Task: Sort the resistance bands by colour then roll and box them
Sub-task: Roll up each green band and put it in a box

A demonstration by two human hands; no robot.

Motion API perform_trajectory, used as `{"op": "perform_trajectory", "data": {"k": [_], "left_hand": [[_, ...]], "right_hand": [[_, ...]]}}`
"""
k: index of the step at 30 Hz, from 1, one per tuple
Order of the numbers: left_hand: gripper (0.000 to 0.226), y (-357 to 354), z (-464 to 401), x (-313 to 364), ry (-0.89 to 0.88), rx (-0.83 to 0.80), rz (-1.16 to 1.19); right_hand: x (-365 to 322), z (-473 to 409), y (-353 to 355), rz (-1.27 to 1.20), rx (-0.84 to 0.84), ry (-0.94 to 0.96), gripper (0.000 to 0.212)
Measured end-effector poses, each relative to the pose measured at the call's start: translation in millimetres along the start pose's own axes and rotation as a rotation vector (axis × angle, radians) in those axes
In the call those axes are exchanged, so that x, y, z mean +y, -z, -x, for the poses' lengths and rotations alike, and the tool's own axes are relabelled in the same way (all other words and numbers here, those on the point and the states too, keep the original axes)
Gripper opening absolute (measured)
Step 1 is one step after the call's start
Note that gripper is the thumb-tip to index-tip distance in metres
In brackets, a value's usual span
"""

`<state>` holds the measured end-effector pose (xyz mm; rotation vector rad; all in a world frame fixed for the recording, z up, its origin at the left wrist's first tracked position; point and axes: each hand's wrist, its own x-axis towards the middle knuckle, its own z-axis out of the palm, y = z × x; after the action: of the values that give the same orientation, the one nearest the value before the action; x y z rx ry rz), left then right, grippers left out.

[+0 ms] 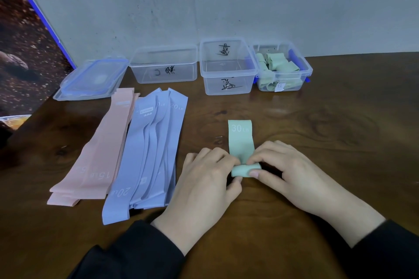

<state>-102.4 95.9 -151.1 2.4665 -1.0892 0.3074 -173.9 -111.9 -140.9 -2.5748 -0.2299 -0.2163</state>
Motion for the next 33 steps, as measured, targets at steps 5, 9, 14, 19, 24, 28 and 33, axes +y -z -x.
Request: {"op": "perform_trajectory", "data": {"k": [5, 9, 14, 19, 24, 28, 33], "left_hand": [[0.032, -2.7, -0.3, -1.8, 0.011, -0.001, 0.004], [0.027, -1.1, 0.2, -1.9, 0.017, -0.008, 0.025], [0.035, -0.1, -0.1, -0.9, 0.011, -0.031, 0.014], [0.04, 0.2, 0.7, -0.6, 0.013, -0.051, 0.012], [0.031, 0.1, 0.4, -2.3, 0.011, -0.054, 0.02], [0.033, 0.3, 0.5, -2.7, 0.014, -0.063, 0.022], [0.042, 1.8, -0.2, -0.7, 0.034, -0.054, 0.044]], "right_hand": [[3.5, -0.2, -2.0, 0.02, 0.005, -0.016, 0.029], [1.5, 1.3, -2.3, 0.035, 0.001, 0.004, 0.028], [0.6, 2.7, -2.0, 0.048, 0.003, -0.006, 0.04], [1.4, 2.3, -0.9, 0.035, -0.005, -0.004, 0.025], [1.0, 2.4, -2.5, 0.045, 0.007, -0.005, 0.033], [0.4, 1.8, -0.3, 0.023, 0.001, -0.027, 0.036], [1.7, 1.8, -1.5, 0.022, 0.019, -0.005, 0.024]]}}
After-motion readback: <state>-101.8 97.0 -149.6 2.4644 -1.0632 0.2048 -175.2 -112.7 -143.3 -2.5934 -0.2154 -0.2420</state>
